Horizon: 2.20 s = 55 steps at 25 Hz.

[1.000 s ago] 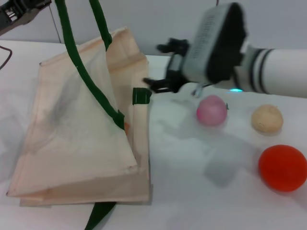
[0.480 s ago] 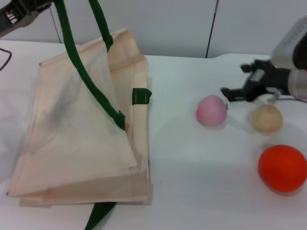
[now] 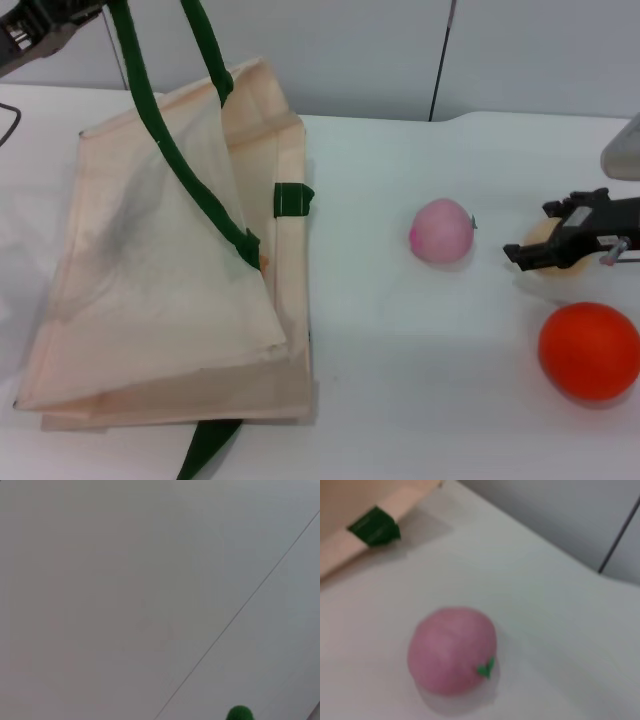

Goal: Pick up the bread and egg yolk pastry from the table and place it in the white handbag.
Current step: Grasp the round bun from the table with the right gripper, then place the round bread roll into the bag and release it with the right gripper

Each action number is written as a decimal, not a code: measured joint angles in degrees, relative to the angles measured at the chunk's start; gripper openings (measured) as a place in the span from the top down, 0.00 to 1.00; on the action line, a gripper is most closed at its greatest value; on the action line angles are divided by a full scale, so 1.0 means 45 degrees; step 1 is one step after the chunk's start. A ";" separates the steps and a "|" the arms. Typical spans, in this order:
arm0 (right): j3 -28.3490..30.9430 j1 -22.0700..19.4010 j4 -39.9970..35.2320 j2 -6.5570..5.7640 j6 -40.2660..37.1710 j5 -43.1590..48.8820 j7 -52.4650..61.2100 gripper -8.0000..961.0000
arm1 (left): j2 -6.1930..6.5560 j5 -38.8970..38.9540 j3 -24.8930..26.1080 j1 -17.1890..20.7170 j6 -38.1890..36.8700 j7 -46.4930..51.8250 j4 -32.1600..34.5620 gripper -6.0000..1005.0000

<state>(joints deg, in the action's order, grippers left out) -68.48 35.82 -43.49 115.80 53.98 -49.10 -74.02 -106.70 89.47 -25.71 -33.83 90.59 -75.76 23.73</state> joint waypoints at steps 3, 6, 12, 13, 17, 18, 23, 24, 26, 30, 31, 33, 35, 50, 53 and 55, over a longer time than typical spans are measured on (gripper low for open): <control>0.0604 0.0345 0.0636 -0.0006 -0.0033 0.0780 0.0116 0.07 | 0.0000 0.0000 0.0010 0.0000 0.0002 0.0000 0.0000 0.88; 0.1295 0.0528 0.0909 -0.0004 0.0053 0.1448 0.0170 0.07 | 0.0000 0.0000 0.0023 -0.0001 0.0006 0.0000 0.0000 0.88; 0.1705 0.0438 0.0818 0.0021 0.0362 0.1605 0.0267 0.08 | 0.0000 0.0001 0.0034 0.0049 0.0007 0.0000 0.0000 0.88; 0.1725 0.0435 0.0814 0.0021 0.0391 0.1623 0.0277 0.09 | 0.0000 0.0001 0.0038 0.0060 0.0007 0.0000 0.0000 0.88; 0.1718 0.0434 0.0813 0.0027 0.0419 0.1671 0.0278 0.10 | 0.0000 0.0001 0.0049 0.0089 0.0003 0.0000 0.0000 0.88; 0.1691 0.0442 0.0814 0.0027 0.0420 0.1674 0.0278 0.12 | 0.0002 0.0001 0.0049 0.0092 0.0000 0.0000 0.0000 0.88; 0.1600 0.0511 0.0815 0.0043 0.0459 0.1722 0.0240 0.22 | 0.0010 0.0001 0.0031 0.0097 -0.0011 0.0012 0.0000 0.88; 0.1620 0.0514 0.0816 0.0045 0.0471 0.1761 0.0219 0.22 | 0.0012 0.0001 0.0019 0.0097 -0.0012 0.0034 0.0000 0.88; 0.1677 0.0487 0.0728 0.0052 0.0476 0.1826 0.0204 0.23 | 0.0026 0.0001 -0.0013 0.0097 -0.0013 0.0083 0.0000 0.88; 0.1737 0.0219 0.0147 0.0093 0.0470 0.1739 0.0199 0.25 | 0.0057 0.0001 -0.0008 0.0109 -0.0015 0.0150 -0.0001 0.88; 0.1749 0.0088 -0.0107 0.0101 0.0466 0.1611 0.0198 0.26 | 0.0058 0.0001 -0.0006 0.0114 -0.0016 0.0153 0.0000 0.88; 0.1774 -0.0180 -0.0665 0.0101 0.0488 0.1222 0.0183 0.27 | 0.0059 0.0001 -0.0036 0.0111 -0.0013 0.0155 0.0000 0.88; 0.1780 -0.0384 -0.1243 0.0100 0.0664 0.0674 0.0081 0.27 | 0.0062 0.0001 -0.0045 0.0102 0.0007 0.0157 0.0000 0.88; -0.3548 0.3819 0.1400 0.0212 0.0720 -0.4669 -0.2281 0.30 | -0.0046 -0.0286 -0.0129 -0.0642 0.0195 0.0113 -0.0152 0.88; -0.5139 0.4730 0.2209 0.0247 -0.0322 -0.5632 -0.2285 0.31 | -0.0064 -0.0406 -0.0130 -0.0890 0.0263 0.0071 -0.0339 0.88; -0.6047 0.5060 0.2403 0.0278 -0.0886 -0.6146 -0.2287 0.31 | -0.0076 -0.0482 -0.0129 -0.1034 0.0301 0.0070 -0.0366 0.88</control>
<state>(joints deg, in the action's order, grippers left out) -95.69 58.59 -32.67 117.05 49.99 -76.76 -84.31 -107.04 87.30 -26.29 -38.49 91.94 -75.44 22.09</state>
